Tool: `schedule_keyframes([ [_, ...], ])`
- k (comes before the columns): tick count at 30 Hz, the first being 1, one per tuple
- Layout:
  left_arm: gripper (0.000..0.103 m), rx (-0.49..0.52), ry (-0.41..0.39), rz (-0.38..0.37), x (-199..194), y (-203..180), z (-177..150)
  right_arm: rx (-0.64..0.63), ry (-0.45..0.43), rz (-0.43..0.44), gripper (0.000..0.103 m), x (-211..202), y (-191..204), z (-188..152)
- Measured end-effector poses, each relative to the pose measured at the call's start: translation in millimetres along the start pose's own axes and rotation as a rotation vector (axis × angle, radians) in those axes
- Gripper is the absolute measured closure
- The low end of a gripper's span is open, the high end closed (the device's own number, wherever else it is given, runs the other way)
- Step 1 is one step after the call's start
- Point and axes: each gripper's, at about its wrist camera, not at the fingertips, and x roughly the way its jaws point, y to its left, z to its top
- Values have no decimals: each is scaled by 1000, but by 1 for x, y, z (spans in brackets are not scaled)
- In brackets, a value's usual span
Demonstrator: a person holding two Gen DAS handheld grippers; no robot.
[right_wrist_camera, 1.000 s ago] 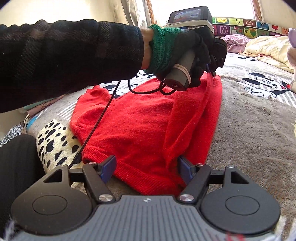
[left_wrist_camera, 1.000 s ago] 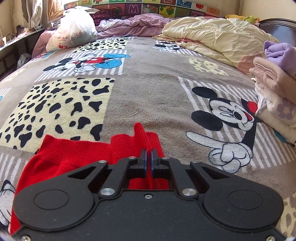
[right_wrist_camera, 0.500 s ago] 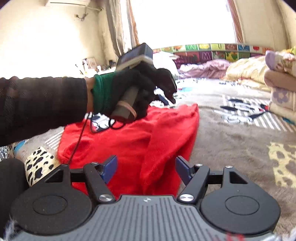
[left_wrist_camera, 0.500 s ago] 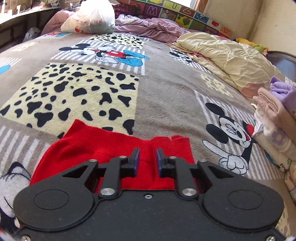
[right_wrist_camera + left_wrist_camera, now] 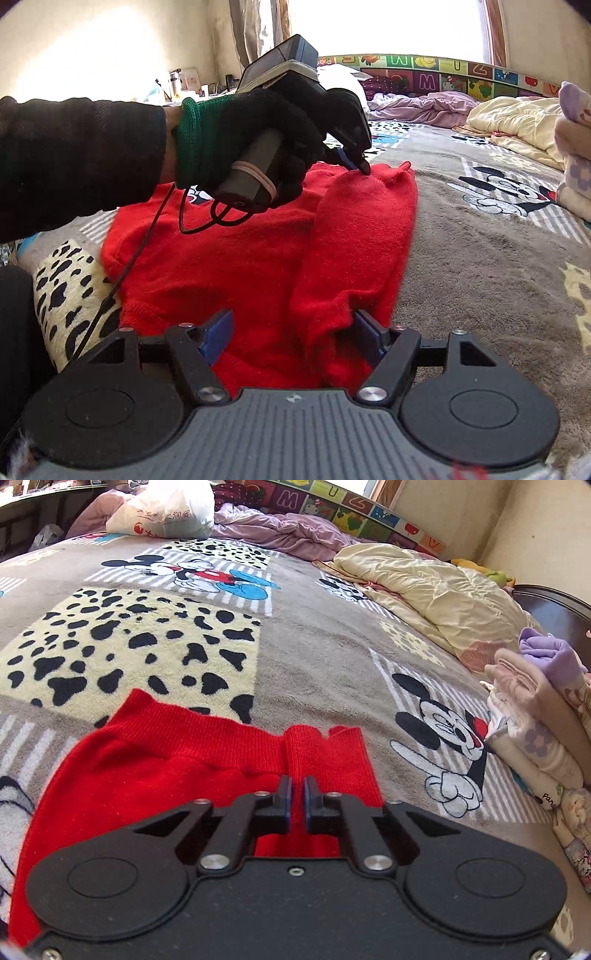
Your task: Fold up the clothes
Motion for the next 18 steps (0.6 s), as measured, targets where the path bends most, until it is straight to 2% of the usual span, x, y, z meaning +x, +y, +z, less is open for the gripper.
schedule_keyframes([
  [4,98,11,-28,4,-3,3,-1,5,-4,3,31,-1,0,-1],
  [7,97,60,-20,54,0,-3,-3,-6,1,-3,32,-1,2,-1],
  [8,96,105,-11,87,3,-8,-4,-11,-2,-10,32,-3,2,0],
  [10,86,155,-29,131,-1,-16,-4,-17,-26,-32,33,-9,2,2],
  [14,86,195,-105,59,-26,-25,-2,1,-110,-79,33,-23,-7,7],
  [16,86,235,-86,-24,-26,-31,-4,19,-170,-84,33,-29,-11,9],
  [18,86,298,-44,-54,-14,-40,-9,5,-180,-55,33,-27,-7,8],
])
